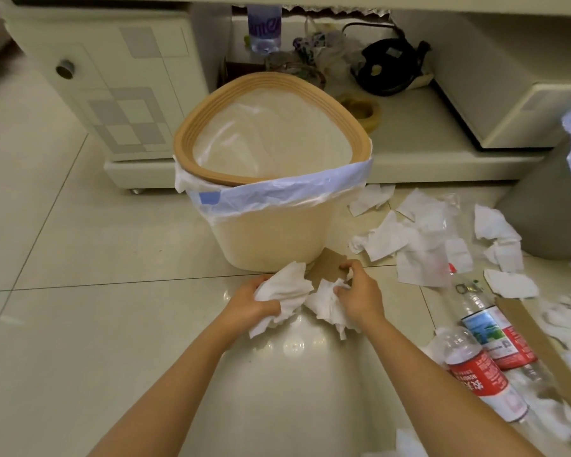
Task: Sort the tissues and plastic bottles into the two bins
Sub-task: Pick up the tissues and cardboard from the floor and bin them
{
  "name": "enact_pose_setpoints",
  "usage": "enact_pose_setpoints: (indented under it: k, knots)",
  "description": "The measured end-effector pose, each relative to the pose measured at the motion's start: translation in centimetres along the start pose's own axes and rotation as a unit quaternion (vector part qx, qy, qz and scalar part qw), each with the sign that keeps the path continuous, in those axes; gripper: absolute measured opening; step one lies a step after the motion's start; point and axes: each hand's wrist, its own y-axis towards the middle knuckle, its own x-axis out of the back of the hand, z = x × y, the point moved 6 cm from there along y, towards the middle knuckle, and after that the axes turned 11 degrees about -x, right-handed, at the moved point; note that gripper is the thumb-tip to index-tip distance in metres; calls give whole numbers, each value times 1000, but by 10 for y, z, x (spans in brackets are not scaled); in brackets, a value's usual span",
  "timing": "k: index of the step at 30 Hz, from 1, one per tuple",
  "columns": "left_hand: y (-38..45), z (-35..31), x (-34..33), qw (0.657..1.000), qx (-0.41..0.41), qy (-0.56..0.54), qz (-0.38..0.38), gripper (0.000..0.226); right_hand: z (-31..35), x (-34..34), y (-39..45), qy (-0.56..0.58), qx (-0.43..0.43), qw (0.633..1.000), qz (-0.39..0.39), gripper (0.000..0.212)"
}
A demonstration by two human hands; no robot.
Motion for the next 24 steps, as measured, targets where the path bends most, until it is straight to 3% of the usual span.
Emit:
enact_pose_setpoints:
  k: [4,11,14,18,21,24]
  knots:
    - [-8,-22,-3,999,-33,11,14,55,8,18,-27,81,17,997,-9,29]
    - [-26,-74,-10,996,-84,-21,22,39,62,98,-73,232,82,966,-74,20]
    - [-37,-109,-15,993,-109,-7,42,28,84,140,-85,261,95,951,-135,17]
    - [-52,-173,-20,983,-168,24,71,22,110,177,-92,245,105,951,-155,11]
    - [-54,-218,-14,976,-206,53,45,19,122,201,-99,224,121,951,-175,9]
    - [-42,-257,2,973,-222,32,-47,14,134,219,-105,227,142,945,-186,7]
